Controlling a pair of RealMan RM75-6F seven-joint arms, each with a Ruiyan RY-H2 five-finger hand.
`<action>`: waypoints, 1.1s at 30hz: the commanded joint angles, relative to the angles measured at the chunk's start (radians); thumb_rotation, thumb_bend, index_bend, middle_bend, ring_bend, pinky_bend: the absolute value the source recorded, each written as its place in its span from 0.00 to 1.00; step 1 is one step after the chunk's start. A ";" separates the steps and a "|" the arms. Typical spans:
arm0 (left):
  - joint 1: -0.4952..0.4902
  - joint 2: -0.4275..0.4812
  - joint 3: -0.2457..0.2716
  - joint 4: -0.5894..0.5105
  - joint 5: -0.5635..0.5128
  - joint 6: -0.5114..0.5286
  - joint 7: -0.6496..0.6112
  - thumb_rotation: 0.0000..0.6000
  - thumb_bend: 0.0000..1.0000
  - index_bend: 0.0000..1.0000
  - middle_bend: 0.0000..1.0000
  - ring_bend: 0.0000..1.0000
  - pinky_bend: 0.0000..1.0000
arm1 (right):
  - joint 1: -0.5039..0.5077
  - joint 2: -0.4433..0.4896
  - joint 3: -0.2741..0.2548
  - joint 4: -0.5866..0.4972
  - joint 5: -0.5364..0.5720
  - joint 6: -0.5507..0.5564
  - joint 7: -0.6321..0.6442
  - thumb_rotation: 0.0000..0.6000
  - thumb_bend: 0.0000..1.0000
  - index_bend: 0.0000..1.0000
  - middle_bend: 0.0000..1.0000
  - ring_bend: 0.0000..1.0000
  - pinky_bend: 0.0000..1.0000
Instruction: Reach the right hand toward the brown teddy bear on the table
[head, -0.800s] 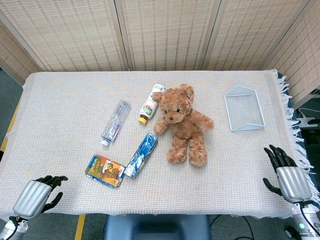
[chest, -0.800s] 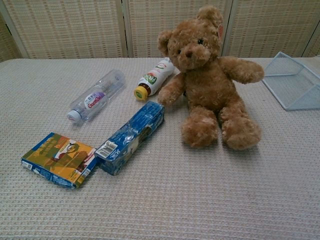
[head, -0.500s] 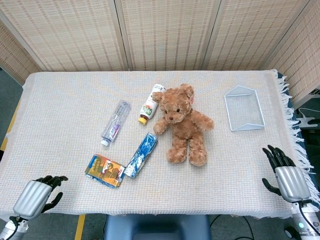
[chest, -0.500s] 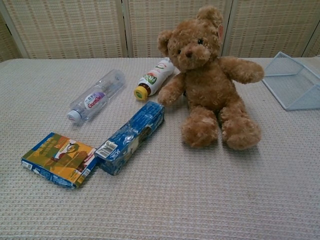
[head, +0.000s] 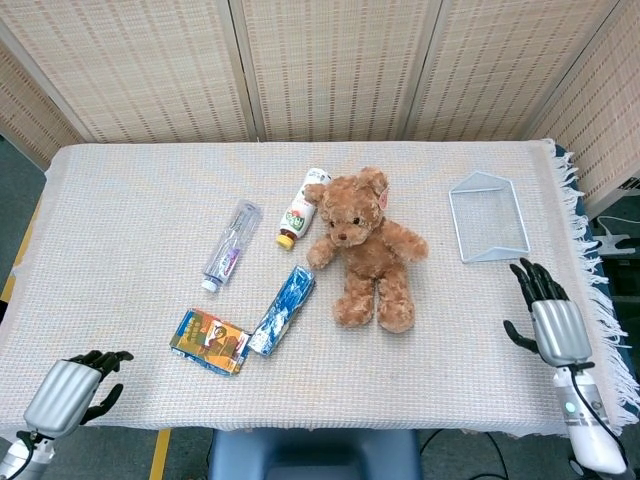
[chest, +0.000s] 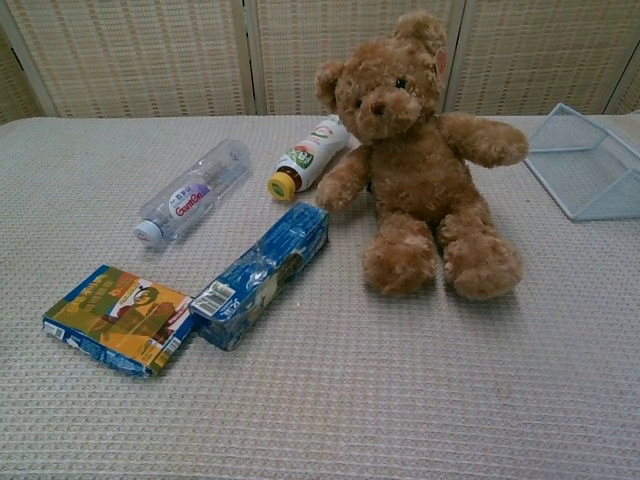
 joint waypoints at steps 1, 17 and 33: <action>0.006 -0.001 -0.001 -0.003 0.012 0.018 0.005 1.00 0.39 0.33 0.47 0.45 0.67 | 0.083 -0.108 0.066 0.128 -0.009 -0.007 0.050 1.00 0.18 0.13 0.00 0.00 0.22; 0.007 0.004 0.002 -0.005 0.001 0.007 0.002 1.00 0.39 0.33 0.47 0.45 0.67 | 0.287 -0.363 0.133 0.422 -0.011 -0.058 0.039 1.00 0.18 0.28 0.00 0.00 0.27; 0.007 0.007 0.001 -0.002 0.010 0.017 -0.013 1.00 0.39 0.33 0.47 0.45 0.67 | 0.398 -0.524 0.152 0.648 0.005 -0.065 0.080 1.00 0.18 0.38 0.01 0.00 0.31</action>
